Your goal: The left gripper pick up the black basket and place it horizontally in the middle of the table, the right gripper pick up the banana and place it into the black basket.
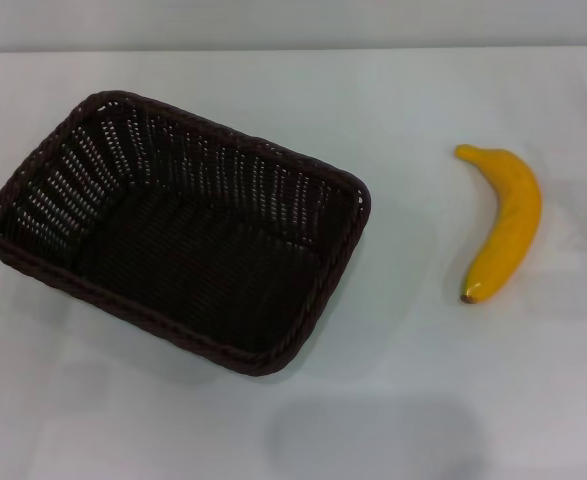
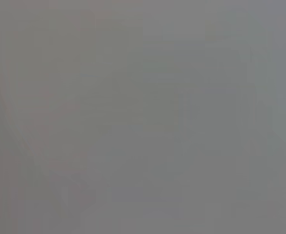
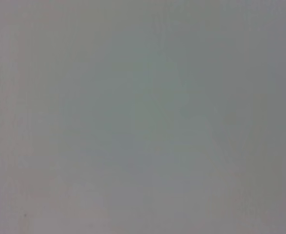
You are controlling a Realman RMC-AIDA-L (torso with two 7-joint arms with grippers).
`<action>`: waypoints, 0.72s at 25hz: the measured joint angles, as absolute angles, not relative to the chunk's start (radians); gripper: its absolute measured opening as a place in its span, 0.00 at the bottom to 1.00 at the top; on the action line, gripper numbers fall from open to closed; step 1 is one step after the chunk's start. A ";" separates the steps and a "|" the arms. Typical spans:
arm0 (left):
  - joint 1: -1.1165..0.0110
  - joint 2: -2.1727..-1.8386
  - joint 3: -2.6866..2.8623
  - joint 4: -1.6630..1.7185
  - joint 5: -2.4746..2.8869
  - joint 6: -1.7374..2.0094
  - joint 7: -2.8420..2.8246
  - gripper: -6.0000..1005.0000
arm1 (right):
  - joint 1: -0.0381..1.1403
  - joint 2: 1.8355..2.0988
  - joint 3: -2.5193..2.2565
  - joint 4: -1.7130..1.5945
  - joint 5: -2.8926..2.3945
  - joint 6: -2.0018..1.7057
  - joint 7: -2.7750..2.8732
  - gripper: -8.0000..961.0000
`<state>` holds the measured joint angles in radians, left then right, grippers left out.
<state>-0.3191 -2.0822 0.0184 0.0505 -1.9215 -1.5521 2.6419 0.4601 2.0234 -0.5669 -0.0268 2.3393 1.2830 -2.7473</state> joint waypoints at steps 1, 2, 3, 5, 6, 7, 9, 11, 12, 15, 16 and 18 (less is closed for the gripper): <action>-0.317 -2.083 0.018 0.048 -1.922 -1.561 2.655 0.88 | 0.459 2.023 -0.568 -0.027 2.339 1.283 -2.747 0.91; -0.316 -2.083 0.017 0.047 -1.922 -1.566 2.662 0.88 | 0.459 2.023 -0.570 -0.027 2.339 1.283 -2.747 0.91; -0.315 -2.084 0.017 0.047 -1.923 -1.568 2.668 0.88 | 0.459 2.022 -0.574 -0.027 2.339 1.283 -2.747 0.91; -0.315 -2.084 0.017 0.047 -1.924 -1.568 2.672 0.88 | 0.459 2.021 -0.580 -0.031 2.339 1.285 -2.747 0.91; -0.315 -2.084 0.016 0.046 -1.924 -1.568 2.673 0.88 | 0.459 2.021 -0.581 -0.034 2.339 1.286 -2.747 0.91; -0.315 -2.084 0.015 0.044 -1.925 -1.568 2.673 0.88 | 0.460 2.021 -0.581 -0.035 2.339 1.285 -2.749 0.91; -0.315 -2.083 0.015 0.038 -1.925 -1.565 2.673 0.88 | 0.464 2.021 -0.582 -0.035 2.339 1.282 -2.751 0.90; -0.317 -2.083 0.016 0.035 -1.925 -1.565 2.673 0.88 | 0.467 2.020 -0.585 -0.036 2.339 1.281 -2.754 0.88; -0.320 -2.083 0.016 0.035 -1.926 -1.568 2.673 0.88 | 0.468 2.020 -0.588 -0.037 2.339 1.280 -2.754 0.87; -0.327 -2.082 0.014 0.035 -1.930 -1.573 2.672 0.88 | 0.468 2.018 -0.596 -0.039 2.338 1.279 -2.754 0.85; -0.329 -2.082 0.014 0.035 -1.931 -1.573 2.672 0.88 | 0.469 2.017 -0.598 -0.039 2.338 1.277 -2.754 0.84; -0.334 -2.082 0.013 0.035 -1.938 -1.572 2.672 0.88 | 0.468 2.015 -0.611 -0.042 2.338 1.270 -2.754 0.82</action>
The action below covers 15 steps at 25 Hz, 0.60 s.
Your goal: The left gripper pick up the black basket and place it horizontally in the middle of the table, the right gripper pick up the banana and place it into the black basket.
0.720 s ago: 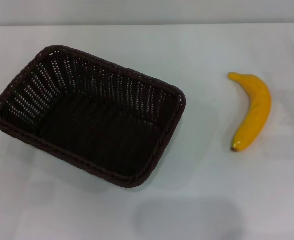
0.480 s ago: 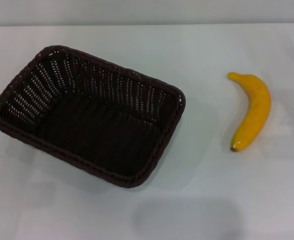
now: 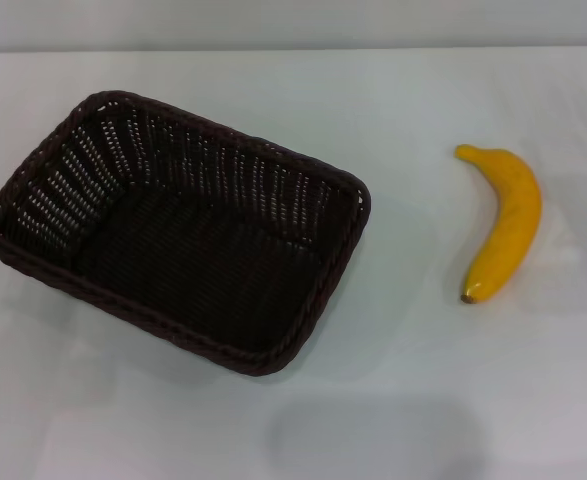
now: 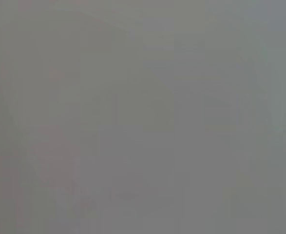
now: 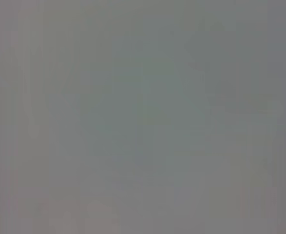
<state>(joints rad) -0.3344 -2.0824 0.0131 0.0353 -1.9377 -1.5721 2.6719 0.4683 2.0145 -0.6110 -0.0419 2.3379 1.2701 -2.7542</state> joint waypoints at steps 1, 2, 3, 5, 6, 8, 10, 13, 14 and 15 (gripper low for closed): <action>-0.337 -2.083 0.013 0.035 -1.939 -1.572 2.672 0.88 | 0.466 2.013 -0.622 -0.048 2.338 1.264 -2.753 0.81; -0.340 -2.083 0.013 0.035 -1.940 -1.571 2.672 0.88 | 0.463 2.013 -0.630 -0.054 2.338 1.260 -2.753 0.81; -0.341 -2.083 0.013 0.035 -1.940 -1.572 2.673 0.88 | 0.460 2.013 -0.634 -0.059 2.338 1.257 -2.753 0.80; -0.342 -2.083 0.013 0.035 -1.941 -1.579 2.672 0.88 | 0.458 2.014 -0.635 -0.066 2.338 1.257 -2.753 0.78; -0.342 -2.083 0.013 0.035 -1.941 -1.584 2.671 0.88 | 0.459 2.014 -0.636 -0.068 2.338 1.257 -2.755 0.77; -0.342 -2.084 0.013 0.031 -1.949 -1.593 2.669 0.88 | 0.463 2.014 -0.637 -0.074 2.338 1.259 -2.756 0.69; -0.341 -2.084 0.013 0.025 -1.954 -1.599 2.667 0.88 | 0.464 2.016 -0.641 -0.077 2.338 1.262 -2.757 0.62; -0.336 -2.080 0.028 0.026 -1.949 -1.628 2.556 0.88 | 0.464 2.016 -0.648 -0.078 2.338 1.263 -2.757 0.41; -0.329 -2.076 0.039 0.084 -1.912 -1.618 2.459 0.88 | 0.464 2.017 -0.649 -0.078 2.338 1.262 -2.757 0.29; -0.325 -2.076 0.043 0.109 -1.891 -1.611 2.413 0.88 | 0.464 2.016 -0.649 -0.078 2.338 1.262 -2.757 0.29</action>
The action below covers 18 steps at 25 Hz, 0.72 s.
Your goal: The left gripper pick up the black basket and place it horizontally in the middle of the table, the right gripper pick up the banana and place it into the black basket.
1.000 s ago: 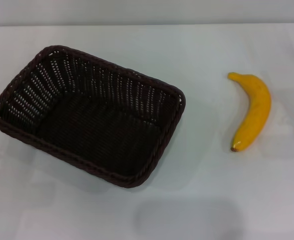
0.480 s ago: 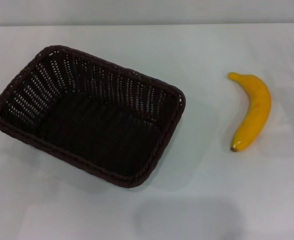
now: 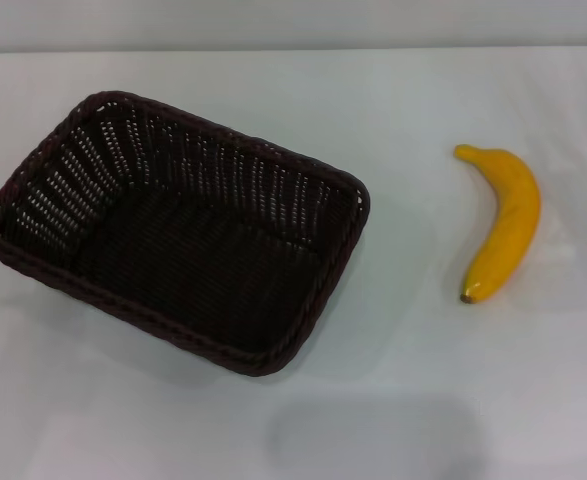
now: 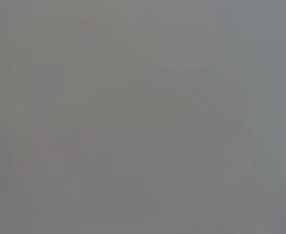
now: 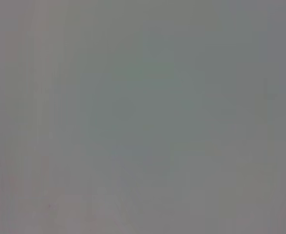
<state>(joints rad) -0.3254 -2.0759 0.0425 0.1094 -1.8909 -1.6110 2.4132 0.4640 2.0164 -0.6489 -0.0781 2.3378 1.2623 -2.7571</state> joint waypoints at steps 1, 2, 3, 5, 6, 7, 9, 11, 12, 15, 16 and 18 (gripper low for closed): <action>-0.319 -2.075 0.047 0.164 -1.856 -1.598 2.331 0.88 | 0.464 2.016 -0.649 -0.078 2.338 1.263 -2.757 0.29; -0.313 -2.073 0.052 0.222 -1.816 -1.582 2.242 0.88 | 0.462 2.016 -0.649 -0.079 2.338 1.264 -2.757 0.28; -0.308 -2.073 0.057 0.293 -1.780 -1.566 2.156 0.88 | 0.461 2.016 -0.649 -0.080 2.338 1.268 -2.756 0.28; -0.306 -2.071 0.065 0.418 -1.694 -1.526 1.994 0.88 | 0.456 2.017 -0.649 -0.080 2.338 1.280 -2.754 0.28; -0.308 -2.066 0.078 0.495 -1.636 -1.500 1.899 0.88 | 0.454 2.018 -0.649 -0.080 2.338 1.284 -2.754 0.28; -0.309 -2.063 0.085 0.525 -1.610 -1.489 1.855 0.88 | 0.451 2.019 -0.649 -0.078 2.338 1.288 -2.754 0.29; -0.316 -2.029 0.150 0.665 -1.492 -1.450 1.639 0.88 | 0.448 2.021 -0.649 -0.074 2.338 1.289 -2.756 0.29; -0.321 -1.990 0.217 0.736 -1.419 -1.439 1.495 0.88 | 0.446 2.021 -0.649 -0.070 2.338 1.290 -2.756 0.30; -0.323 -1.964 0.261 0.768 -1.382 -1.438 1.419 0.88 | 0.445 2.021 -0.649 -0.070 2.338 1.291 -2.756 0.31; -0.333 -1.892 0.389 0.848 -1.300 -1.449 1.225 0.88 | 0.438 2.022 -0.652 -0.069 2.338 1.305 -2.756 0.32; -0.340 -1.865 0.440 0.881 -1.263 -1.457 1.154 0.88 | 0.433 2.021 -0.659 -0.069 2.337 1.314 -2.757 0.33; -0.365 -1.819 0.511 0.931 -1.188 -1.485 1.045 0.87 | 0.423 2.019 -0.670 -0.071 2.336 1.331 -2.757 0.34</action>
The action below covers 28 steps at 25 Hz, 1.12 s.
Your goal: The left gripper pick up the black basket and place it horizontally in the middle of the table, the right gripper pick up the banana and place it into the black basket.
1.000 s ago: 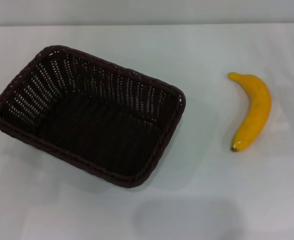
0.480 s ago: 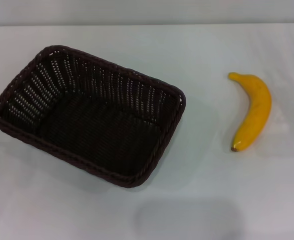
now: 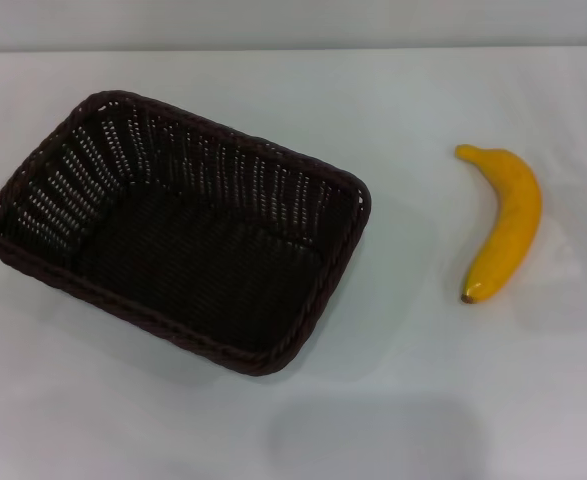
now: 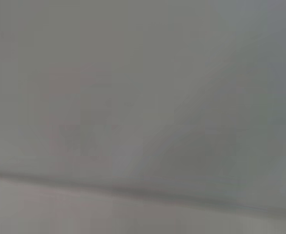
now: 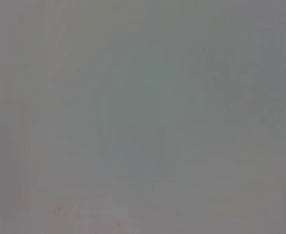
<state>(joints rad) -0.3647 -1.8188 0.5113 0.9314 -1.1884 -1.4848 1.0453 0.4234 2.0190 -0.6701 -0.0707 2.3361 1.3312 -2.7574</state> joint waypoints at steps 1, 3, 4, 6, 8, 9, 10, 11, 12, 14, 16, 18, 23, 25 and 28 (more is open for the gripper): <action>-0.383 -1.803 0.530 0.948 -1.149 -1.508 1.009 0.87 | 0.419 2.019 -0.671 -0.071 2.337 1.339 -2.758 0.34; -0.425 -1.778 0.543 0.966 -1.075 -1.563 0.960 0.87 | 0.414 2.020 -0.666 -0.071 2.340 1.348 -2.757 0.35; -0.450 -1.767 0.544 0.968 -1.033 -1.592 0.940 0.87 | 0.411 2.020 -0.663 -0.069 2.344 1.351 -2.755 0.36; -0.517 -1.746 0.548 0.967 -0.917 -1.653 0.902 0.87 | 0.409 2.020 -0.661 -0.068 2.347 1.352 -2.750 0.37; -0.573 -1.736 0.549 0.965 -0.810 -1.695 0.882 0.87 | 0.409 2.021 -0.661 -0.068 2.347 1.352 -2.750 0.38; -0.600 -1.735 0.550 0.965 -0.762 -1.714 0.879 0.87 | 0.411 2.022 -0.661 -0.067 2.347 1.352 -2.750 0.38; -0.618 -1.735 0.550 0.965 -0.733 -1.726 0.879 0.87 | 0.413 2.022 -0.661 -0.066 2.347 1.351 -2.750 0.43; -0.631 -1.737 0.552 0.964 -0.710 -1.734 0.881 0.87 | 0.417 2.023 -0.661 -0.064 2.347 1.348 -2.750 0.48; -0.642 -1.739 0.554 0.964 -0.691 -1.736 0.884 0.87 | 0.420 2.023 -0.661 -0.061 2.348 1.346 -2.750 0.52; -0.653 -1.744 0.566 0.961 -0.665 -1.730 0.895 0.87 | 0.430 2.023 -0.661 -0.054 2.348 1.342 -2.751 0.62; -0.659 -1.748 0.575 0.945 -0.661 -1.709 0.910 0.87 | 0.434 2.023 -0.661 -0.052 2.348 1.336 -2.751 0.70; -0.677 -1.754 0.577 0.891 -0.660 -1.662 0.940 0.87 | 0.432 2.023 -0.661 -0.050 2.348 1.335 -2.751 0.75; -0.712 -1.770 0.578 0.771 -0.651 -1.553 1.009 0.87 | 0.428 2.023 -0.661 -0.041 2.349 1.334 -2.753 0.74; -0.721 -1.780 0.578 0.742 -0.651 -1.525 1.028 0.87 | 0.428 2.023 -0.661 -0.040 2.349 1.334 -2.753 0.74; -0.733 -1.796 0.579 0.702 -0.650 -1.494 1.046 0.87 | 0.429 2.023 -0.661 -0.040 2.349 1.330 -2.755 0.74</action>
